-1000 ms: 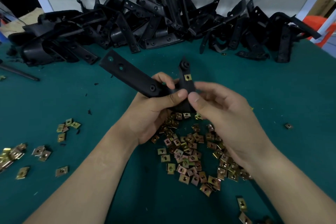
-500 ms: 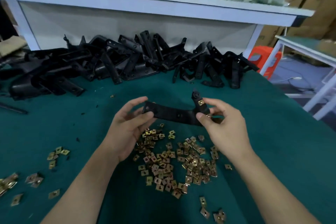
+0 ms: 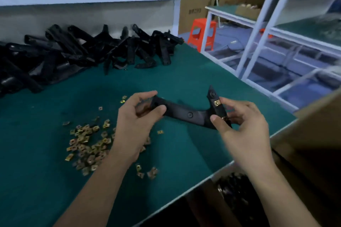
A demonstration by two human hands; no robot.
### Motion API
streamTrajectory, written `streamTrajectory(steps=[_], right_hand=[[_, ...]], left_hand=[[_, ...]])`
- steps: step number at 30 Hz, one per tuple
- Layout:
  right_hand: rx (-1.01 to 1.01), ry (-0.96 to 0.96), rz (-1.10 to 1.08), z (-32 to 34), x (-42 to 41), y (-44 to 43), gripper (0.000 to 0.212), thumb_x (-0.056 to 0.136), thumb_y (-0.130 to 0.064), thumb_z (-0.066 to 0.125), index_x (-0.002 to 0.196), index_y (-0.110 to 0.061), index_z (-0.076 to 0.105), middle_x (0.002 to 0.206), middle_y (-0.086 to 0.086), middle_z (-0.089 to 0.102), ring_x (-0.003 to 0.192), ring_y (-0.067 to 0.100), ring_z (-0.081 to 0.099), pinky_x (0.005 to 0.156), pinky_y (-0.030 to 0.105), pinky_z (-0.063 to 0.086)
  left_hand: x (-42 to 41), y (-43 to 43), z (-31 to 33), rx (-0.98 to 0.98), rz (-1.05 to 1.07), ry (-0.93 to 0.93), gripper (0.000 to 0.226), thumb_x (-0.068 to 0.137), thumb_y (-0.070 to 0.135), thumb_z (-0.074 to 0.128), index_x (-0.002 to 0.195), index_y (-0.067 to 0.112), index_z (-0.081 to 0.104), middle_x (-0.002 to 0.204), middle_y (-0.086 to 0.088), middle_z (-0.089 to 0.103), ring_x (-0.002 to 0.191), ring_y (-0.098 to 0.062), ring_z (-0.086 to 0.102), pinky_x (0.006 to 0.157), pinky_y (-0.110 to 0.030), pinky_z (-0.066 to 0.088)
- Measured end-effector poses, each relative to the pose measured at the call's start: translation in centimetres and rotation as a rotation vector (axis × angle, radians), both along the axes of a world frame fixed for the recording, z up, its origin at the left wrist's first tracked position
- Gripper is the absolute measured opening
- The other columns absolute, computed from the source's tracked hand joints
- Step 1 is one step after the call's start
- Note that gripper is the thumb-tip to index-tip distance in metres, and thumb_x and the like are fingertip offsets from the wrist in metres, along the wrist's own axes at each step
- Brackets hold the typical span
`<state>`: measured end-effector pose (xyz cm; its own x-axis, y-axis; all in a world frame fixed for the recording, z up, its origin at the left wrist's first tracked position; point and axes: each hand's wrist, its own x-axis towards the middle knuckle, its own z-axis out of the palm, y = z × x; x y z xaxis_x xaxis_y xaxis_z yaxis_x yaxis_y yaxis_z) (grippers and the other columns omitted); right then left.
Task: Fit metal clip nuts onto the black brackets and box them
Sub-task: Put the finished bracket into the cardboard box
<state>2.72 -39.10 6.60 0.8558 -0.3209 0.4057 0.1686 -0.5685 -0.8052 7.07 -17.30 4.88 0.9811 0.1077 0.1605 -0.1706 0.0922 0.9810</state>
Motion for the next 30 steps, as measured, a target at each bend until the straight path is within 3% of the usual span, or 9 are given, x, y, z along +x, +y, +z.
streamTrajectory(steps=[5,12,15,17,20,22,24,26,30], right_hand=[[-0.005,0.075,-0.234,-0.5,-6.6,-7.8,0.038,0.079,-0.016,0.082,0.113,-0.032,0.072,0.1,-0.004,0.065,0.087,0.007,0.063,0.081,0.023,0.05],[-0.093,0.31,-0.457,-3.3,-16.1,-15.4,0.045,0.086,-0.051,0.07,0.125,-0.029,0.067,0.1,-0.016,0.068,0.091,-0.015,0.057,0.064,0.001,0.041],[-0.134,0.457,-0.454,-4.7,-18.4,-16.8,0.033,0.088,-0.056,0.063,0.112,-0.033,0.068,0.093,-0.018,0.067,0.079,-0.012,0.06,0.055,0.005,0.043],[-0.09,0.57,-0.441,-5.5,-19.3,-17.5,0.022,0.091,-0.055,0.061,0.102,-0.037,0.067,0.081,-0.018,0.066,0.067,-0.007,0.065,0.047,0.008,0.045],[-0.061,0.819,-0.397,-6.5,-19.9,-18.4,0.03,0.097,-0.048,0.059,0.122,-0.032,0.064,0.091,-0.013,0.065,0.06,0.007,0.069,0.048,0.019,0.052],[-0.043,0.853,-0.395,-6.7,-20.1,-18.6,0.03,0.1,-0.04,0.057,0.127,-0.031,0.061,0.091,-0.013,0.063,0.059,0.012,0.069,0.052,0.029,0.059],[-0.063,0.833,-0.386,-6.7,-19.7,-18.4,0.03,0.102,-0.035,0.056,0.13,-0.03,0.06,0.086,-0.017,0.059,0.062,0.014,0.067,0.058,0.031,0.059],[-0.086,0.802,-0.362,-6.4,-18.9,-17.7,0.03,0.102,-0.033,0.055,0.132,-0.032,0.059,0.084,-0.018,0.058,0.068,0.015,0.067,0.058,0.03,0.059],[-0.143,0.651,-0.253,-5.8,-15.8,-15.2,0.025,0.101,-0.032,0.056,0.124,-0.041,0.06,0.092,-0.024,0.057,0.081,0.001,0.063,0.053,0.011,0.051]], left_hand=[[-2.0,-10.1,0.4,0.091,-0.186,-0.067,0.033,0.084,0.002,0.078,0.112,0.019,0.071,0.094,0.004,0.077,0.091,-0.005,0.072,0.078,-0.015,0.052],[-5.5,-19.2,-3.1,0.174,-0.536,0.036,0.037,0.084,0.009,0.079,0.112,0.032,0.074,0.105,0.014,0.077,0.099,-0.003,0.072,0.081,-0.016,0.056],[-6.4,-21.0,-5.2,0.364,-0.643,0.055,0.043,0.086,0.023,0.077,0.125,0.036,0.068,0.118,0.02,0.071,0.113,-0.002,0.066,0.098,-0.029,0.055],[-6.6,-21.4,-6.1,0.618,-0.768,0.057,0.058,0.085,0.043,0.071,0.141,0.041,0.054,0.126,0.025,0.063,0.121,-0.003,0.061,0.107,-0.039,0.05],[-6.8,-20.9,-7.0,0.947,-0.887,-0.069,0.068,0.091,0.046,0.067,0.152,0.044,0.038,0.16,0.011,0.037,0.145,-0.013,0.04,0.117,-0.043,0.038],[-7.1,-20.2,-7.1,0.938,-0.906,-0.092,0.063,0.094,0.039,0.069,0.15,0.046,0.042,0.165,0.009,0.026,0.147,-0.014,0.037,0.118,-0.042,0.037],[-7.1,-19.3,-6.8,0.843,-0.896,-0.092,0.048,0.095,0.033,0.069,0.139,0.045,0.055,0.161,0.01,0.034,0.137,-0.008,0.049,0.113,-0.034,0.043],[-6.9,-18.4,-6.1,0.687,-0.86,-0.093,0.031,0.095,0.02,0.069,0.118,0.04,0.068,0.15,0.013,0.05,0.121,0.004,0.059,0.101,-0.016,0.048],[-6.1,-15.3,-3.9,0.487,-0.629,-0.174,0.032,0.092,0.003,0.068,0.09,0.035,0.068,0.121,0.022,0.067,0.104,-0.004,0.069,0.084,-0.016,0.053]])
